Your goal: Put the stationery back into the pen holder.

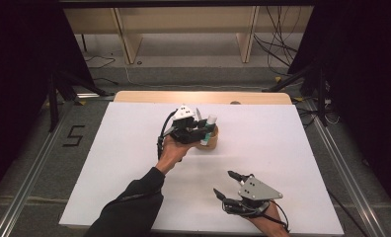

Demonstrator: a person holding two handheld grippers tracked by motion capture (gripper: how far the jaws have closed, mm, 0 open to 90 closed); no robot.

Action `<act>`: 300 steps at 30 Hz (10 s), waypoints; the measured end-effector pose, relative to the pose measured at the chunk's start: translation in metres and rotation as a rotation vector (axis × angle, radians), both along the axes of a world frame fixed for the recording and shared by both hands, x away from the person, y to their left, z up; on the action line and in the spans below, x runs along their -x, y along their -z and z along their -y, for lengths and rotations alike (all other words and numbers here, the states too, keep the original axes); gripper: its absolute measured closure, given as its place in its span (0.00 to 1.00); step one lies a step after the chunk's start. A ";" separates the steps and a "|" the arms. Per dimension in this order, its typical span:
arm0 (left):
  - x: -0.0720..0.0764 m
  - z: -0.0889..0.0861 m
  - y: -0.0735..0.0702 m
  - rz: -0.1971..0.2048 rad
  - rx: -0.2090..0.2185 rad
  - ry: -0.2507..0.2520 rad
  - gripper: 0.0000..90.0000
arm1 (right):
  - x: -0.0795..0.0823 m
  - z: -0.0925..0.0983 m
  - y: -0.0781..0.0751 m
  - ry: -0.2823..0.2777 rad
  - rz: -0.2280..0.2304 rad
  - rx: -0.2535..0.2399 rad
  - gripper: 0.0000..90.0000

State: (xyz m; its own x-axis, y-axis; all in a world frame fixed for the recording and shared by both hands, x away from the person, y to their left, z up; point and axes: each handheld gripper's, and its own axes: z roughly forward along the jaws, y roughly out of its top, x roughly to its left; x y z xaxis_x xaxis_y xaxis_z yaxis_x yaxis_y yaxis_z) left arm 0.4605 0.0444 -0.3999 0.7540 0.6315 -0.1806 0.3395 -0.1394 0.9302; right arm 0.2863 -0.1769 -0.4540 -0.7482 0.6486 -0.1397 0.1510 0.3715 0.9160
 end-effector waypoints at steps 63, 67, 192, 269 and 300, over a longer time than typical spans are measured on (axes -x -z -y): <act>-0.045 0.025 0.030 -0.043 -0.002 -0.113 0.72 | 0.000 0.003 0.002 -0.003 0.010 -0.008 0.33; -0.045 0.024 0.030 -0.041 -0.002 -0.109 0.72 | -0.001 0.003 0.001 -0.002 0.002 -0.026 0.31; 0.109 -0.131 0.063 -0.079 -0.033 0.007 0.17 | -0.075 0.032 0.006 0.216 -0.614 0.296 0.49; 0.113 -0.150 0.068 -0.075 -0.034 -0.050 0.15 | -0.101 0.032 -0.051 0.302 -0.295 -0.028 0.87; 0.114 -0.152 0.069 -0.084 -0.026 -0.050 0.16 | -0.176 -0.014 -0.074 0.355 -0.152 -0.295 0.87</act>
